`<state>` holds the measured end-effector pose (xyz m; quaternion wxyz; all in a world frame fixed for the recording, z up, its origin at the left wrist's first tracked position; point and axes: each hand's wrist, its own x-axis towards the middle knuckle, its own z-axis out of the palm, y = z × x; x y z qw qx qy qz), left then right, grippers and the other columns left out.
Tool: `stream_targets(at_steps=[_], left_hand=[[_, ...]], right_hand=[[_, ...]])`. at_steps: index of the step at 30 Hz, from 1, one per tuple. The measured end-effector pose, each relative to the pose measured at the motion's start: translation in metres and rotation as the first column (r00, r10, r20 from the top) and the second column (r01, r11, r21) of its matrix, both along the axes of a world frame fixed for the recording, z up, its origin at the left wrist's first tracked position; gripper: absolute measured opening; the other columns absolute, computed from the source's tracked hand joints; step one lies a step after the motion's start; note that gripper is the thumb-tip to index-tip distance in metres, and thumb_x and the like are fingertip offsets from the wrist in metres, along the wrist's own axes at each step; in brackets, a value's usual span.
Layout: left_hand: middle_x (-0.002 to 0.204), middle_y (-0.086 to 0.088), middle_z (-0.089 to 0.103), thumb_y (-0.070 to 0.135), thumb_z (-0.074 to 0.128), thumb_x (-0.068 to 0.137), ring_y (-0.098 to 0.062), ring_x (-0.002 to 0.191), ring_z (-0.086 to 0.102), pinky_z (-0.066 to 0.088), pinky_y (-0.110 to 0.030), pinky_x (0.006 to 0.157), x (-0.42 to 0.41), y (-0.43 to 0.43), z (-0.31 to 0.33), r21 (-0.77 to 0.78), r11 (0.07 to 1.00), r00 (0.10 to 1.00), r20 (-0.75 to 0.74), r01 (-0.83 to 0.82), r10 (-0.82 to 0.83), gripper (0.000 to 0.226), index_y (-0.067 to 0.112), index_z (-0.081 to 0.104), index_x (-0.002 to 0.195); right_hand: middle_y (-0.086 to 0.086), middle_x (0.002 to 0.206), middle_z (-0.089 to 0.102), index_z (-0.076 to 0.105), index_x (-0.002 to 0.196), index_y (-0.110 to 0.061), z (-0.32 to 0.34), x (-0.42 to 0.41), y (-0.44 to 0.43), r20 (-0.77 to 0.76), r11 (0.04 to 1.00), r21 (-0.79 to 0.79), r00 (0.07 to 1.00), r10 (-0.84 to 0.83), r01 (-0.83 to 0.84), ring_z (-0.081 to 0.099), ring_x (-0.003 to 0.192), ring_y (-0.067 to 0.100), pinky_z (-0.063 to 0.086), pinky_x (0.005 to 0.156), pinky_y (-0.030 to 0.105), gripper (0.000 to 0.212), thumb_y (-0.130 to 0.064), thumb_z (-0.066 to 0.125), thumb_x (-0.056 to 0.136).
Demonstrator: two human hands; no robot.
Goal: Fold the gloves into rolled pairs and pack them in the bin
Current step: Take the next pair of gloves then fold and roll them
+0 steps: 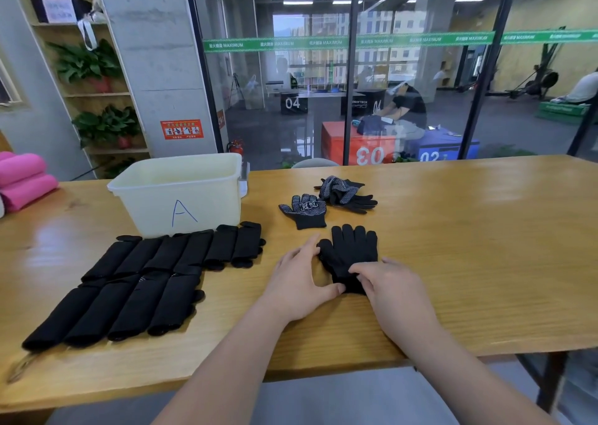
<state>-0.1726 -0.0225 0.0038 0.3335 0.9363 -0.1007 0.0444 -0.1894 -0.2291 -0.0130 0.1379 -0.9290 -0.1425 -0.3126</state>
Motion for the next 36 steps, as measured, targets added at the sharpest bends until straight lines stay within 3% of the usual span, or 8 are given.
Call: stream_targets(at_steps=[4, 8, 14, 19, 24, 29, 33, 36], left_hand=[[0.161, 0.02, 0.044, 0.07, 0.077, 0.078, -0.013, 0.155, 0.023, 0.024, -0.046, 0.127, 0.002, 0.001, -0.003, 0.005, 1.0, 1.0, 0.007, -0.004, 0.004, 0.118, 0.043, 0.004, 0.166], [0.16, 0.018, 0.044, 0.07, 0.076, 0.08, -0.012, 0.154, 0.025, 0.027, -0.044, 0.126, 0.001, 0.0, -0.002, 0.033, 0.999, 0.999, 0.035, 0.005, -0.006, 0.109, 0.043, 0.014, 0.164], [0.164, 0.013, 0.037, 0.073, 0.064, 0.081, -0.014, 0.156, 0.021, 0.025, -0.048, 0.128, 0.004, 0.001, -0.004, 0.155, 0.987, 0.998, 0.051, 0.036, -0.044, 0.093, 0.039, 0.034, 0.161], [0.169, 0.015, 0.027, 0.06, 0.047, 0.098, -0.008, 0.158, 0.01, 0.017, -0.045, 0.129, 0.006, 0.002, -0.001, 0.099, 0.993, 0.998, -0.001, 0.059, -0.059, 0.064, 0.042, 0.039, 0.159], [0.172, 0.008, 0.021, 0.079, 0.031, 0.098, -0.017, 0.16, 0.006, 0.017, -0.049, 0.13, 0.004, -0.008, -0.007, 0.319, 0.948, 0.999, 0.053, -0.016, 0.0, 0.078, 0.036, 0.033, 0.163], [0.174, 0.001, 0.018, 0.075, 0.039, 0.096, -0.02, 0.161, 0.004, 0.017, -0.048, 0.131, 0.003, -0.009, -0.006, 0.318, 0.946, 0.998, 0.04, -0.063, 0.053, 0.084, 0.026, 0.03, 0.165], [0.176, 0.017, 0.002, 0.07, 0.036, 0.102, -0.015, 0.162, -0.005, 0.013, -0.047, 0.131, 0.004, -0.008, -0.006, 0.27, 0.963, 0.998, 0.056, -0.022, 0.007, 0.076, 0.04, 0.013, 0.167], [0.174, 0.023, 0.007, 0.066, 0.035, 0.104, -0.015, 0.162, -0.002, 0.011, -0.046, 0.131, 0.004, -0.009, -0.006, 0.328, 0.944, 0.998, 0.041, 0.027, -0.043, 0.07, 0.04, 0.019, 0.167]], right_hand=[[-0.01, 0.077, 0.073, 0.075, 0.092, -0.033, -0.001, 0.001, 0.001, -0.023, 1.0, -0.004, 1.0, 0.004, -0.004, 0.069, 0.085, 0.023, 0.059, 0.086, 0.037, 0.017, -0.016, 0.075, 0.09], [-0.016, 0.087, 0.074, 0.077, 0.097, -0.035, 0.001, -0.003, 0.0, -0.063, 1.0, 0.01, 0.998, 0.029, -0.028, 0.067, 0.091, 0.018, 0.057, 0.08, 0.033, 0.017, -0.022, 0.073, 0.087], [-0.017, 0.1, 0.073, 0.078, 0.099, -0.03, 0.0, -0.003, -0.002, -0.055, 0.996, 0.019, 0.994, 0.091, -0.09, 0.068, 0.099, 0.013, 0.055, 0.089, 0.037, 0.023, -0.035, 0.061, 0.085], [-0.02, 0.1, 0.072, 0.077, 0.092, -0.032, 0.003, -0.007, 0.001, -0.069, 0.993, 0.08, 0.993, 0.093, -0.087, 0.064, 0.1, 0.01, 0.051, 0.09, 0.036, 0.03, -0.044, 0.05, 0.089], [-0.022, 0.094, 0.068, 0.073, 0.089, -0.034, 0.003, -0.004, 0.0, -0.095, 0.996, 0.031, 0.991, 0.09, -0.087, 0.059, 0.092, 0.008, 0.05, 0.084, 0.034, 0.03, -0.045, 0.046, 0.094], [-0.024, 0.093, 0.067, 0.07, 0.088, -0.037, 0.004, -0.003, 0.0, -0.115, 0.997, 0.024, 0.991, 0.069, -0.067, 0.055, 0.088, 0.005, 0.048, 0.081, 0.03, 0.024, -0.045, 0.048, 0.093], [-0.024, 0.093, 0.066, 0.07, 0.09, -0.038, 0.004, -0.001, -0.001, -0.138, 0.996, 0.031, 0.987, 0.083, -0.079, 0.053, 0.086, 0.006, 0.049, 0.078, 0.032, 0.021, -0.043, 0.05, 0.091], [-0.025, 0.093, 0.066, 0.07, 0.09, -0.038, 0.004, -0.001, -0.001, -0.157, 0.995, 0.033, 0.983, 0.093, -0.089, 0.053, 0.087, 0.007, 0.049, 0.079, 0.033, 0.022, -0.044, 0.049, 0.09]])
